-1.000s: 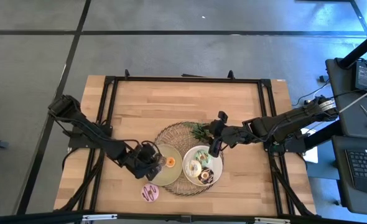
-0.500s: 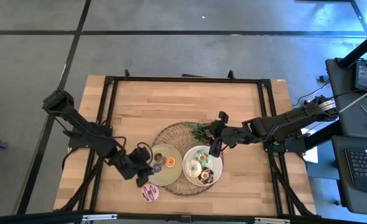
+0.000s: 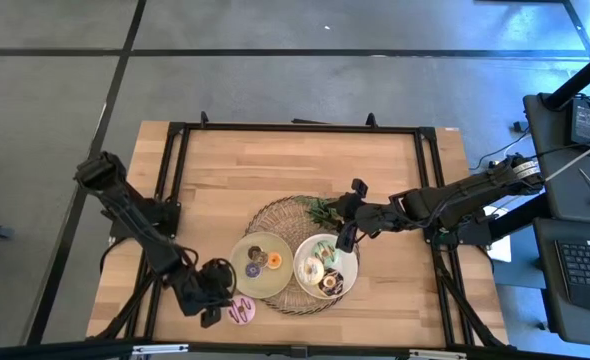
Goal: Pick & Place donuts
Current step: Put the large pink donut on the white plate
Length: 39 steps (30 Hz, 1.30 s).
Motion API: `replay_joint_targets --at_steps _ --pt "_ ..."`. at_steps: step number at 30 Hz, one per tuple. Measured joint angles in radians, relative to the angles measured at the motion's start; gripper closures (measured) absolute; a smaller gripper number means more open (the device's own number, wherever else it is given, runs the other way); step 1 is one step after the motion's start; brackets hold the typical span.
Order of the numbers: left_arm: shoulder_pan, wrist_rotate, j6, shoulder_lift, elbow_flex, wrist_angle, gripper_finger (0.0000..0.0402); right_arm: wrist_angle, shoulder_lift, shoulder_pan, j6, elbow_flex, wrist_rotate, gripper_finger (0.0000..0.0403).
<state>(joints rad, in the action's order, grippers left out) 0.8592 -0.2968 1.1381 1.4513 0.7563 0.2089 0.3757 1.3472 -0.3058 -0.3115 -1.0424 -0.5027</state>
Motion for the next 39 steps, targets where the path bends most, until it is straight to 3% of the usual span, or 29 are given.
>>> replay_joint_targets --at_steps 10,18,25,30,39 --pt "0.003 -0.024 -0.026 0.014 0.0 -0.032 0.0299 -0.016 0.0 0.0 -0.002 0.0 -0.002 0.0225" --pt "0.003 -0.034 -0.111 0.014 0.0 -0.109 0.0233 -0.017 0.0 0.001 -0.002 0.0 -0.004 0.0225" --pt "0.008 -0.078 -0.045 0.014 0.0 -0.113 0.0202 -0.017 0.0 0.001 -0.002 0.0 -0.004 0.0225" --pt "0.02 -0.096 -0.059 0.028 0.0 -0.124 0.0204 -0.016 0.0 0.001 -0.002 0.0 -0.004 0.0225" --pt "0.026 -0.093 -0.081 0.145 0.064 -0.127 0.0246 -0.016 0.0 0.001 0.0 0.0 -0.031 0.0225"
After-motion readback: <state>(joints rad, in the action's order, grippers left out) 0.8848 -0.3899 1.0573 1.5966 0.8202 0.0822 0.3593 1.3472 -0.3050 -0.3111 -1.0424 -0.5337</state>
